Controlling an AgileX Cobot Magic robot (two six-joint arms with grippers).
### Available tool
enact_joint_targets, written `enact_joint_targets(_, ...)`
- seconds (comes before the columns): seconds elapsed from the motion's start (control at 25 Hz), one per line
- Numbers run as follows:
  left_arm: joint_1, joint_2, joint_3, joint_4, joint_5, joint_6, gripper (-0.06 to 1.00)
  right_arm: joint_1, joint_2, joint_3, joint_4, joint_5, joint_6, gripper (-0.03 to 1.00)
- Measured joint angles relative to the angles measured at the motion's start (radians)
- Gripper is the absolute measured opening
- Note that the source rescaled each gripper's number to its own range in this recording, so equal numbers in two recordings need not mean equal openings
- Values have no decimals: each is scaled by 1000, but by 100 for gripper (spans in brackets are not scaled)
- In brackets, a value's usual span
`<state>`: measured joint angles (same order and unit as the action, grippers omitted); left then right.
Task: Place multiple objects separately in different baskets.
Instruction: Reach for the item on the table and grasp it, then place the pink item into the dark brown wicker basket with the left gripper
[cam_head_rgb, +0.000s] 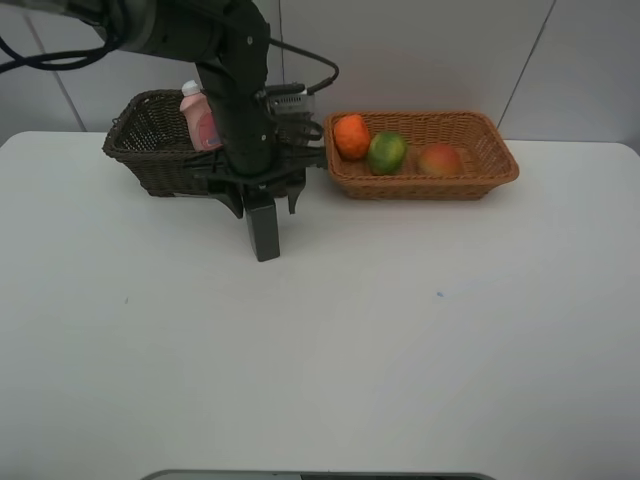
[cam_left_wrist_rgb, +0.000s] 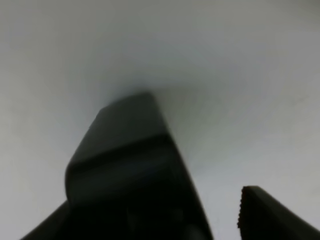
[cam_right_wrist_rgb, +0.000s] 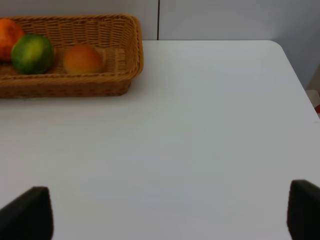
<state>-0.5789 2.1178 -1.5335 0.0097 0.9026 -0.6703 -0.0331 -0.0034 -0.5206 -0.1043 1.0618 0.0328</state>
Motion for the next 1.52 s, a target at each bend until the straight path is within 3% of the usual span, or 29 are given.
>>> enact_joint_targets(0.28, 11, 0, 30, -2, -26, -1, 47, 0, 0, 0, 0, 0, 0, 96)
enact_joint_targets(1.24, 12, -16, 38, -17, -40, 0, 47, 0, 0, 0, 0, 0, 0, 96)
enact_joint_targets(1.52, 12, -132, 40, -10, 11, 121, 47, 0, 0, 0, 0, 0, 0, 96)
